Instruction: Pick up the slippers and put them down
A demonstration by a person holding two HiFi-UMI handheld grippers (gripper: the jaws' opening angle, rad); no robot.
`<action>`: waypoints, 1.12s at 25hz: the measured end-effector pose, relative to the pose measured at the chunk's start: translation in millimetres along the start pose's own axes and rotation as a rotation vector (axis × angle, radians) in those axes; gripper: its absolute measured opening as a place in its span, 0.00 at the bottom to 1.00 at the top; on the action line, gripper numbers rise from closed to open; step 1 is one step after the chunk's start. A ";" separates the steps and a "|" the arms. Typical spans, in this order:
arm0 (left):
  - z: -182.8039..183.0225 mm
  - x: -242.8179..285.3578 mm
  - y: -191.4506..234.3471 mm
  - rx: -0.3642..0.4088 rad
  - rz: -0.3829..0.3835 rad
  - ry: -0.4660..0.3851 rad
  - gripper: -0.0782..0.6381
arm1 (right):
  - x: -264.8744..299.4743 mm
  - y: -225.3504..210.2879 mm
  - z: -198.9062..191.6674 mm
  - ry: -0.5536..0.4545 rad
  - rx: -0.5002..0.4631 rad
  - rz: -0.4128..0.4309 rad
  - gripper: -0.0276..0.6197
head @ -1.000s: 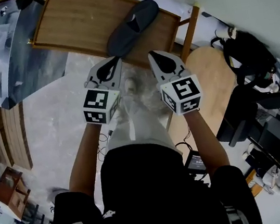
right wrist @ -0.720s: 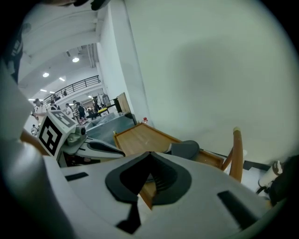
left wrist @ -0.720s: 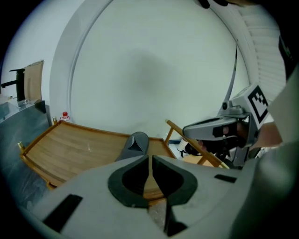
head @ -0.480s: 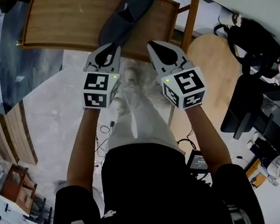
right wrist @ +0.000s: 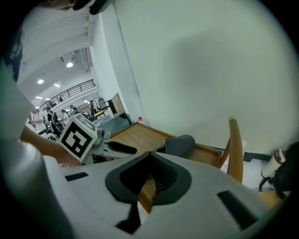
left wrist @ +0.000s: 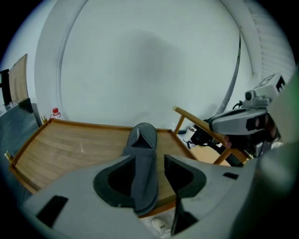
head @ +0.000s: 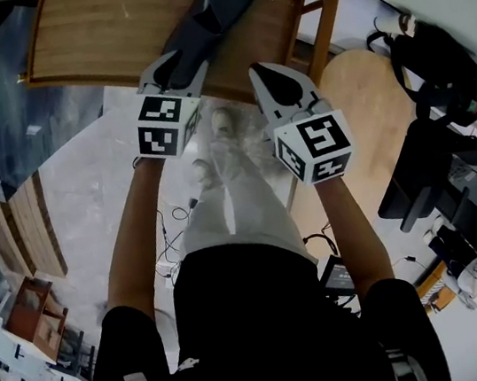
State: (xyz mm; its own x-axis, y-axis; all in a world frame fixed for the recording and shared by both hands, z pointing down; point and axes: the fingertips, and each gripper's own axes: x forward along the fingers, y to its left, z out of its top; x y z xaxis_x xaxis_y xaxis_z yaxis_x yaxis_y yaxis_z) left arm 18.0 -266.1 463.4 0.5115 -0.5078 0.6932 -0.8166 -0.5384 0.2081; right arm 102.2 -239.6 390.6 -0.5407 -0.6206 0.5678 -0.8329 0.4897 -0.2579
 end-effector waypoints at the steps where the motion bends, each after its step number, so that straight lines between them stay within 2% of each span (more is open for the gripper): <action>1: -0.7 4.2 1.1 0.007 0.000 0.005 0.36 | 0.4 -0.7 -0.9 0.000 0.006 -0.001 0.04; 7: -6.8 27.8 8.1 0.055 0.005 0.052 0.45 | 2.3 -3.8 -4.8 0.002 0.019 -0.003 0.04; 16: -9.1 59.6 16.4 0.144 0.014 0.121 0.45 | 8.7 -6.6 -4.3 0.009 0.020 0.000 0.04; 20: -13.3 65.6 17.1 0.154 0.025 0.154 0.45 | 9.0 -4.7 -6.3 0.018 0.017 0.008 0.04; 22: -14.8 66.7 18.0 0.161 0.031 0.166 0.44 | 8.5 -4.3 -6.6 0.020 0.019 0.009 0.04; 28: -16.2 66.5 20.0 0.183 0.049 0.176 0.31 | 8.4 -5.1 -7.1 0.022 0.018 0.005 0.04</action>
State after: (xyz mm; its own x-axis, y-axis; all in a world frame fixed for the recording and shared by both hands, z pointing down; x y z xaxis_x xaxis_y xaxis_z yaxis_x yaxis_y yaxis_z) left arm 31.3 -299.7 524.8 0.4054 -0.4198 0.8120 -0.7691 -0.6368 0.0547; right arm 102.7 -243.0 402.3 -0.5427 -0.6044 0.5833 -0.8321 0.4815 -0.2753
